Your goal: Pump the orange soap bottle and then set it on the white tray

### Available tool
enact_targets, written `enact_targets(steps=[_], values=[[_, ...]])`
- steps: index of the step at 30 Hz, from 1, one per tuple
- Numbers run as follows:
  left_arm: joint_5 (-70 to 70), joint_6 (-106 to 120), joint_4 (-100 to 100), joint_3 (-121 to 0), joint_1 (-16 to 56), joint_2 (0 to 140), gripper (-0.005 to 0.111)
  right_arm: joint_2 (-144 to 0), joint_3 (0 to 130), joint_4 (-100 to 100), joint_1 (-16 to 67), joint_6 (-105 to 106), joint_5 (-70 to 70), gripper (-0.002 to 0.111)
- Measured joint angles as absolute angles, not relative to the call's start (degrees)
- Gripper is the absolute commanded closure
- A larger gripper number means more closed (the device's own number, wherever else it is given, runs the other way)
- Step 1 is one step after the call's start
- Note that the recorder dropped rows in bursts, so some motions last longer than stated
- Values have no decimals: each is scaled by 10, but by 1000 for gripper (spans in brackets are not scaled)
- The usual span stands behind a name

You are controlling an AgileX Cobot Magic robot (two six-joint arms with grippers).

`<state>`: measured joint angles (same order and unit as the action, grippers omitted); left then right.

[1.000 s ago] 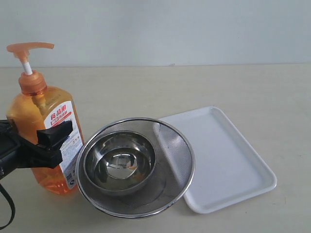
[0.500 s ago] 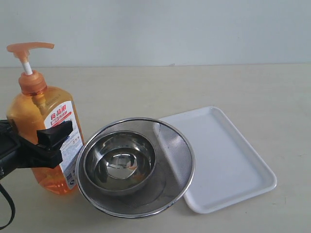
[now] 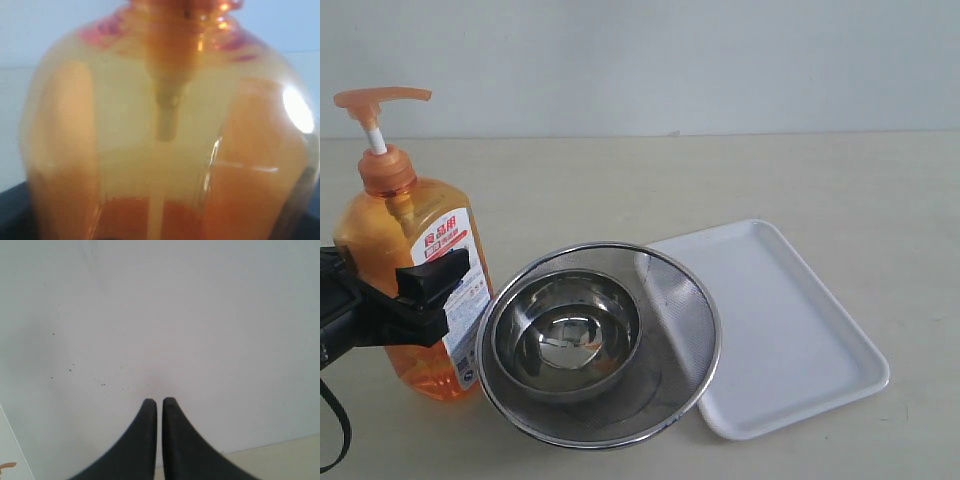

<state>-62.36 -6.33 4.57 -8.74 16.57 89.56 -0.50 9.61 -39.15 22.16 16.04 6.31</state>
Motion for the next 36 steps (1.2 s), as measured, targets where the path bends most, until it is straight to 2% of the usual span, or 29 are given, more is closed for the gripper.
enact_targets(steps=[5, 13, 20, 23, 29, 36], values=[[-624, -63, 46, -87, 166, 896, 102, -5, 96, -392, 204, 160, 63, 108], [-624, -63, 46, -87, 166, 896, 102, -5, 96, -390, 102, 163, 81, 108], [-624, -63, 46, -87, 166, 896, 102, -5, 92, -382, 88, 221, 66, 108], [-624, -63, 46, -87, 166, 896, 102, -4, 67, -296, 87, 185, 58, 108], [-624, -63, 46, -87, 166, 896, 102, -3, 5, -27, 87, -35, 21, 108], [-624, -63, 46, -87, 166, 896, 102, -3, 3, 18, 87, -97, -127, 108]])
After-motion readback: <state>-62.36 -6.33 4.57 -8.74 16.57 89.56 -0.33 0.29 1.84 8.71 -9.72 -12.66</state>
